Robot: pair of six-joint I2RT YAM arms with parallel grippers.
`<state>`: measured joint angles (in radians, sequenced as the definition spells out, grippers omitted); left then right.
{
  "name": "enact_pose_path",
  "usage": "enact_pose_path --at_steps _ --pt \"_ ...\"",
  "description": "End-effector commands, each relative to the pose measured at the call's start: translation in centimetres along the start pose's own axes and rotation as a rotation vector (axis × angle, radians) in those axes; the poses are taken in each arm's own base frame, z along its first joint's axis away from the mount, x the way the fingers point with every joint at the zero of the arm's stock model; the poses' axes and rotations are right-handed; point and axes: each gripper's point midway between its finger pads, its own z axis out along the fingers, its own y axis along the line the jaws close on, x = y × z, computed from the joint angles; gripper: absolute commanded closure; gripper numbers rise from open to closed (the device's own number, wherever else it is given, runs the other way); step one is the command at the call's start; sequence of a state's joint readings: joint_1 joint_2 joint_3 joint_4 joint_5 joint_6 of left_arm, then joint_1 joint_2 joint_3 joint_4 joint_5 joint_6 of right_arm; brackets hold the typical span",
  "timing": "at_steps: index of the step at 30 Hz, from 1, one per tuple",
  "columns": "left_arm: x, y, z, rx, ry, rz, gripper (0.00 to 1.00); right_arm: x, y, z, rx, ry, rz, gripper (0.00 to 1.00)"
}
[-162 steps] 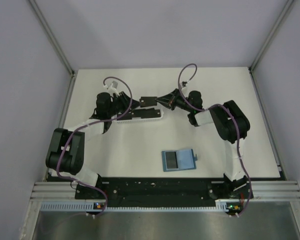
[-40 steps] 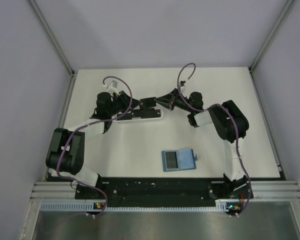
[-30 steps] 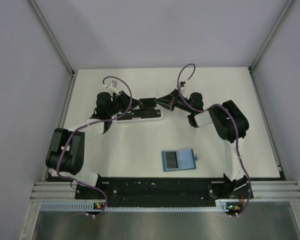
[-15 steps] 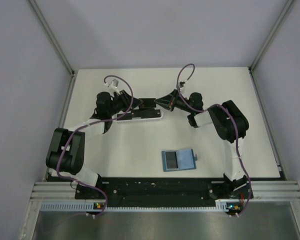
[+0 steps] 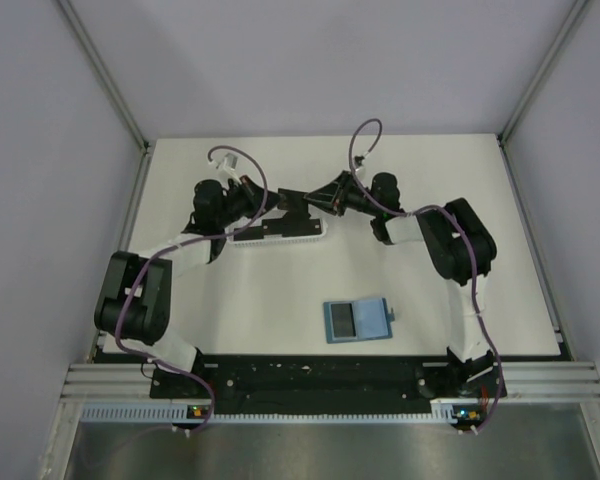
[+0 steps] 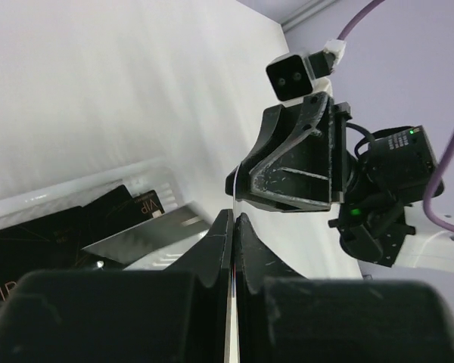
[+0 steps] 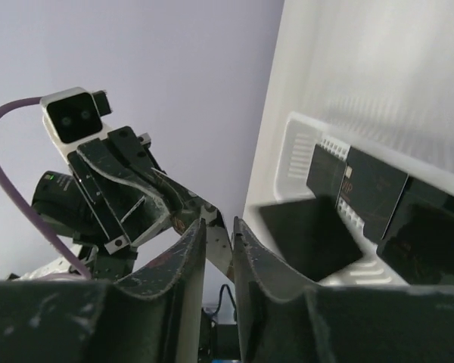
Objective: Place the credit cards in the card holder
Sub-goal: Pick up the credit card from the storage box.
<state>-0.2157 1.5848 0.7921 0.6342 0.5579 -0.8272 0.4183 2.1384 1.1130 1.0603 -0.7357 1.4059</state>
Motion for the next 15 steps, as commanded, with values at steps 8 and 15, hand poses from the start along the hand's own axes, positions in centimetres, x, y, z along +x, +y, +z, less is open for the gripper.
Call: enact_pose_path --at_steps 8,15 --pt "-2.1 0.9 0.6 -0.041 -0.053 0.065 1.00 -3.4 -1.6 -1.4 0.323 -0.081 -0.297 0.45" --pt "-1.2 -1.3 -2.6 -0.038 -0.047 0.052 1.00 -1.0 1.6 -5.6 0.355 -0.093 -0.392 0.43"
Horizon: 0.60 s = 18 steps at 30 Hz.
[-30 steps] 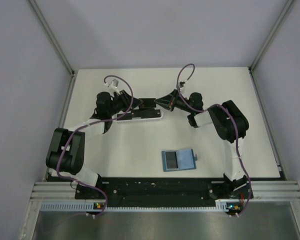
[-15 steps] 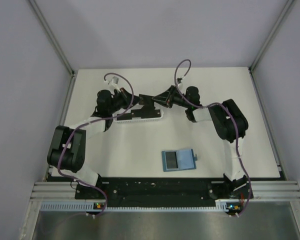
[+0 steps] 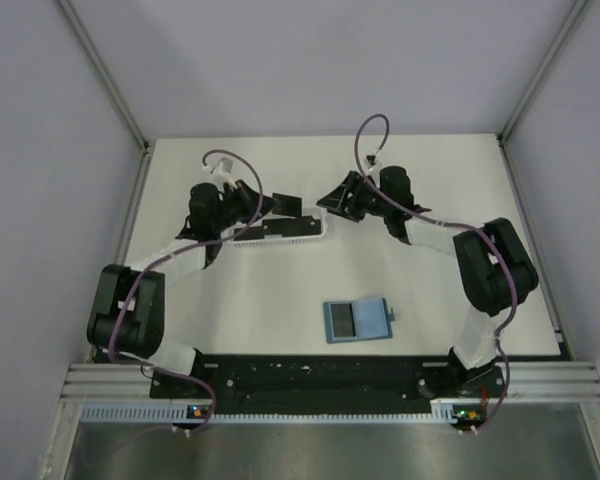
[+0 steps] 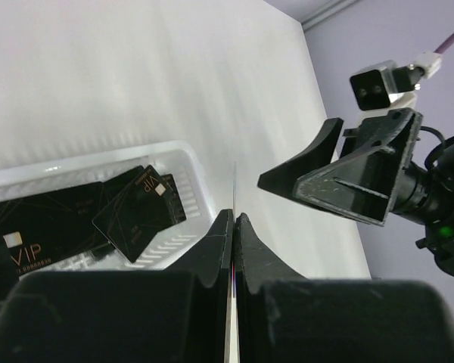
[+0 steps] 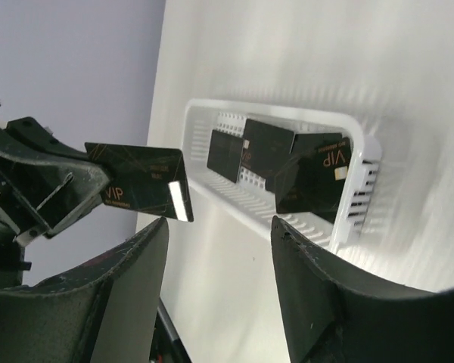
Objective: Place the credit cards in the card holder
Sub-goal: Pick up the credit card from the storage box.
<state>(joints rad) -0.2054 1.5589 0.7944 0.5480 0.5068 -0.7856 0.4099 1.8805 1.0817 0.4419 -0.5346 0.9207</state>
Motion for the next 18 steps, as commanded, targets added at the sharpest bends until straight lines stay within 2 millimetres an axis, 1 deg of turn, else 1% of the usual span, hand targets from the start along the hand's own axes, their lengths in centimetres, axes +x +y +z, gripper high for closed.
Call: enact_pose_path --at_steps 1,2,3,4,5,7,8,10,11,12,14,16,17,18 --pt "-0.5 -2.6 -2.8 0.040 -0.029 0.030 1.00 -0.2 3.4 -4.0 -0.038 -0.042 -0.138 0.43" --pt "-0.1 -2.9 -3.3 0.046 -0.021 0.022 1.00 0.2 3.8 -4.7 -0.056 -0.036 -0.137 0.43" --pt "0.6 -3.3 -4.0 0.058 -0.006 0.014 1.00 0.9 5.0 -5.5 -0.102 -0.019 -0.138 0.43" --pt "1.0 -3.7 -4.6 0.074 0.000 0.005 1.00 1.8 5.6 -6.1 -0.140 0.005 -0.127 0.43" --pt "1.5 -4.3 -5.4 0.096 0.009 -0.003 1.00 2.3 7.1 -6.8 -0.198 0.012 -0.132 0.43" --pt "2.8 -5.1 -6.7 0.133 0.026 -0.020 1.00 4.1 8.7 -7.8 -0.271 0.054 -0.125 0.42" --pt "3.5 -5.2 -7.3 0.141 0.034 -0.029 1.00 5.3 9.3 -8.3 -0.297 0.080 -0.125 0.42" --pt "4.4 -6.1 -8.6 0.179 0.039 -0.040 1.00 7.2 10.2 -9.0 -0.318 0.108 -0.137 0.40" --pt "5.1 -6.2 -9.2 0.194 0.049 -0.051 1.00 8.1 10.5 -9.2 -0.318 0.116 -0.149 0.39" --pt "5.2 -7.0 -9.7 0.217 0.046 -0.053 1.00 8.9 10.8 -9.5 -0.315 0.122 -0.160 0.38" --pt "6.2 -7.7 -10.8 0.251 0.062 -0.067 1.00 10.3 10.9 -10.1 -0.298 0.131 -0.180 0.37" --pt "6.7 -8.5 -11.8 0.279 0.059 -0.070 1.00 11.0 11.2 -11.0 -0.302 0.113 -0.188 0.36" --pt "6.9 -9.0 -12.3 0.292 0.056 -0.070 1.00 11.4 10.9 -11.4 -0.298 0.105 -0.180 0.35" --pt "7.1 -9.3 -12.7 0.300 0.053 -0.070 1.00 11.3 11.0 -12.0 -0.307 0.083 -0.170 0.34"
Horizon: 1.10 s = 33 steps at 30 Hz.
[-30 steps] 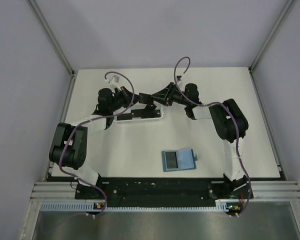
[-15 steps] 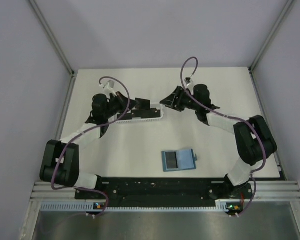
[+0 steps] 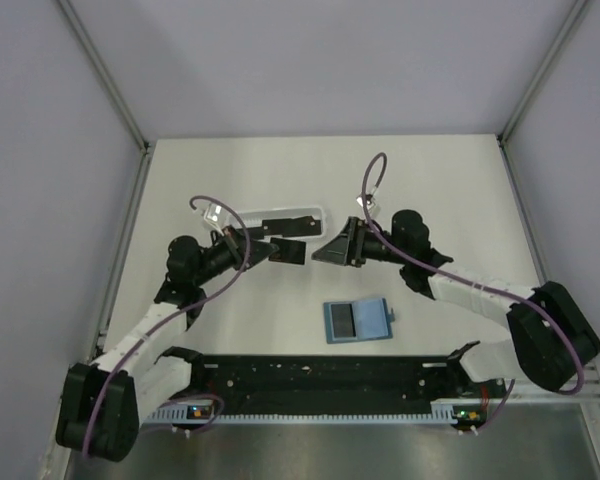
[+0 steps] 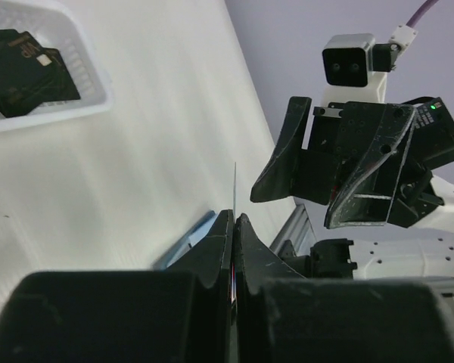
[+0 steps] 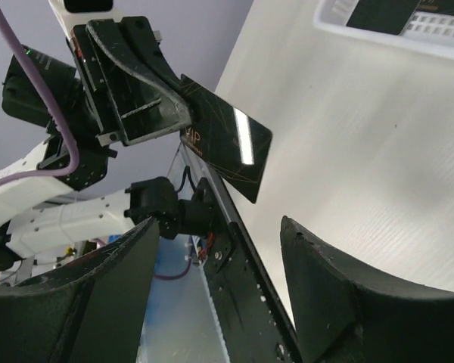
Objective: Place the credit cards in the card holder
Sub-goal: Pick up the credit card from the storage box.
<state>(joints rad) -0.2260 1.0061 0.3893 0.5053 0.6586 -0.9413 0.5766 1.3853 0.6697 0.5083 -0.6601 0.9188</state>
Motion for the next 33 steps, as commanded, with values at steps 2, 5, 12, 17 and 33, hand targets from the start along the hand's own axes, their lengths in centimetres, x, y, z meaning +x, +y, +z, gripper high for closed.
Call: enact_pose_path --at_steps 2,5,12,17,33 --pt "0.7 -4.4 -1.9 0.145 -0.018 0.034 1.00 0.1 2.7 -2.5 -0.063 -0.110 -0.053 0.33" --pt "1.5 -5.3 -2.3 0.168 -0.008 0.032 1.00 0.8 3.7 -3.7 -0.100 -0.126 -0.050 0.31" --pt "2.6 -6.6 -2.4 0.216 0.010 0.017 1.00 1.3 5.0 -4.7 -0.156 -0.135 -0.055 0.28" --pt "3.3 -7.9 -2.1 0.259 0.032 0.004 1.00 1.5 5.8 -4.7 -0.220 -0.125 -0.035 0.31" --pt "6.3 -9.4 -1.2 0.250 0.369 0.166 1.00 3.3 4.7 -6.4 -0.031 0.020 -0.302 0.37"
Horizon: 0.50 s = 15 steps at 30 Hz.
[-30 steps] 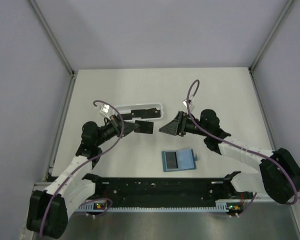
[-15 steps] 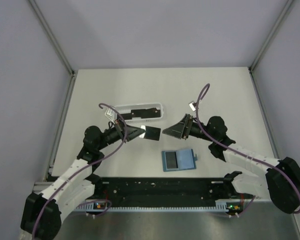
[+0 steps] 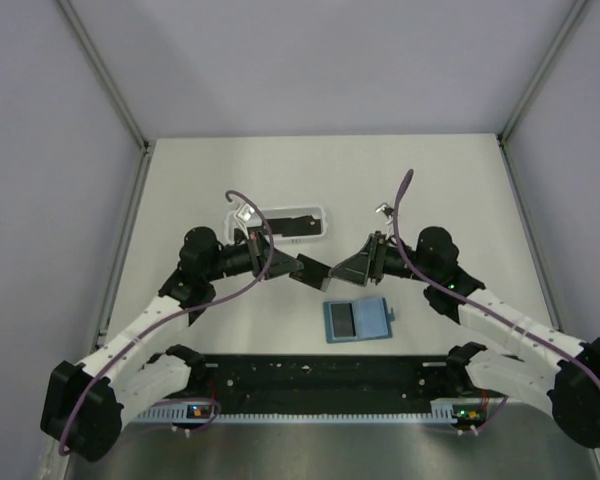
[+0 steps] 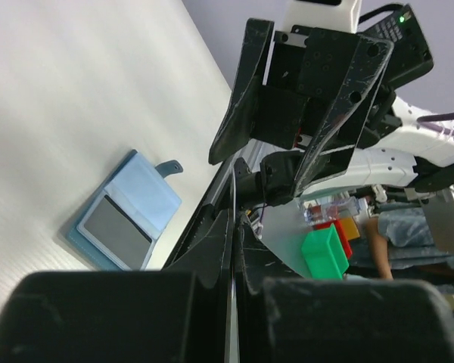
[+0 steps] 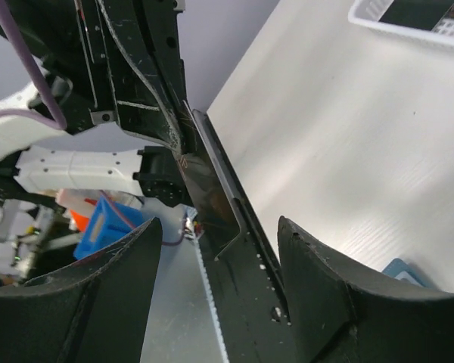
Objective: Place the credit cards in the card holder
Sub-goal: Pick up the credit card from the storage box.
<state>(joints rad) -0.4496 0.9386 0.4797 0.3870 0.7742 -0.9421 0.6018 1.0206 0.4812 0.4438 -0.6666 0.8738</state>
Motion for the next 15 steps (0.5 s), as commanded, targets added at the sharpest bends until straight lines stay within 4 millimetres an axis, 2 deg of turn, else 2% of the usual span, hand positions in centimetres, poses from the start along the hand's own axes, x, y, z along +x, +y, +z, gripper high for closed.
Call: enact_pose_path --at_steps 1,6,15 --pt "0.7 -1.7 -0.3 0.024 0.146 0.120 1.00 0.0 0.8 -1.1 0.056 0.085 -0.197 0.37" --pt "0.9 -2.2 -0.4 0.033 0.223 0.164 1.00 1.2 1.0 -1.5 0.039 0.176 -0.221 0.37" --pt "2.9 -2.2 -0.2 0.036 0.403 0.203 1.00 2.2 2.2 -2.5 -0.008 0.265 -0.277 0.37"
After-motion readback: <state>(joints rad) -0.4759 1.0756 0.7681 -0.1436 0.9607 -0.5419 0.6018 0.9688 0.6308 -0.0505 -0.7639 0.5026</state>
